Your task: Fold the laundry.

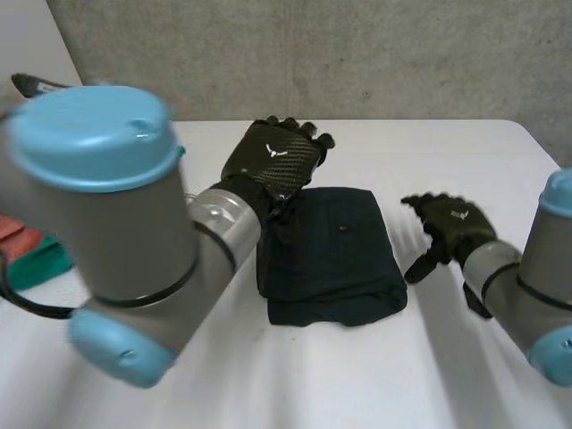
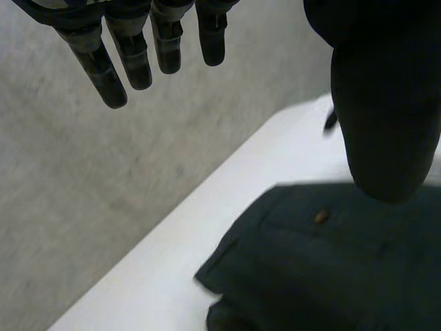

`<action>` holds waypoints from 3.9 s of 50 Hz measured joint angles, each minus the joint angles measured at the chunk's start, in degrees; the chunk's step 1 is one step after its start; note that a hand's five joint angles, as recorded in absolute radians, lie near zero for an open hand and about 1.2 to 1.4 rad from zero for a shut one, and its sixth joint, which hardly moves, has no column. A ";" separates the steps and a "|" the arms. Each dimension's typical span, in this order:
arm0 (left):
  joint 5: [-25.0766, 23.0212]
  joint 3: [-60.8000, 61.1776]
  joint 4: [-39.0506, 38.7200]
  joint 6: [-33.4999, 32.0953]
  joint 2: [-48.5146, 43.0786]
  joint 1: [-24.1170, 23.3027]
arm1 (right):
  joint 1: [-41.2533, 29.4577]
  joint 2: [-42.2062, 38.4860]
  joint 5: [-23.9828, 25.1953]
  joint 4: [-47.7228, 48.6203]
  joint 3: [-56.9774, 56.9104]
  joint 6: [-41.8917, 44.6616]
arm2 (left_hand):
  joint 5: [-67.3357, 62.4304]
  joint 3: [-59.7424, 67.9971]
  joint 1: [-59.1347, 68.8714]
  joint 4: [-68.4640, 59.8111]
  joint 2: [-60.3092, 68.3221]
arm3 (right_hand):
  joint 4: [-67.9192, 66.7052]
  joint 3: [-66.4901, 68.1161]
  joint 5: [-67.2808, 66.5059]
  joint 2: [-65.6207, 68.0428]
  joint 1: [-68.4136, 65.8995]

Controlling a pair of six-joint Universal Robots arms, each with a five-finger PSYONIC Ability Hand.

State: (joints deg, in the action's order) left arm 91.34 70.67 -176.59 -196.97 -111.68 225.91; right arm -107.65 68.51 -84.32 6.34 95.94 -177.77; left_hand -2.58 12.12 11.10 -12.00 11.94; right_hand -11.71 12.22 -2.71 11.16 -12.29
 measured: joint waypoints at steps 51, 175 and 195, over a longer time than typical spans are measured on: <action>-15.59 4.17 -5.53 4.99 4.24 0.17 | 14.32 -33.03 -2.56 4.18 -45.91 -8.50 | 0.00 0.00 -0.01 0.00 0.00 | -56.85 51.66 -51.03 55.40 -50.56; -27.33 3.38 -7.22 -4.47 -7.68 -1.13 | 15.87 16.99 14.93 10.01 9.63 24.34 | -0.06 -0.09 0.10 0.29 0.03 | -0.01 -0.03 -0.03 1.01 -0.74; -12.04 14.35 -9.74 2.65 7.96 20.88 | 1.24 12.61 8.90 -13.34 -10.34 8.39 | -0.06 -0.38 0.10 0.53 -0.41 | -0.01 -0.03 -0.03 1.01 -0.75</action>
State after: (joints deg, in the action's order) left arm 79.30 85.02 -186.33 -194.32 -103.72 246.79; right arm -106.40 81.12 -75.42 -7.00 85.60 -169.39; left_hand -2.65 11.74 11.20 -11.47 11.53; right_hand -11.73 12.19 -2.74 12.17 -13.04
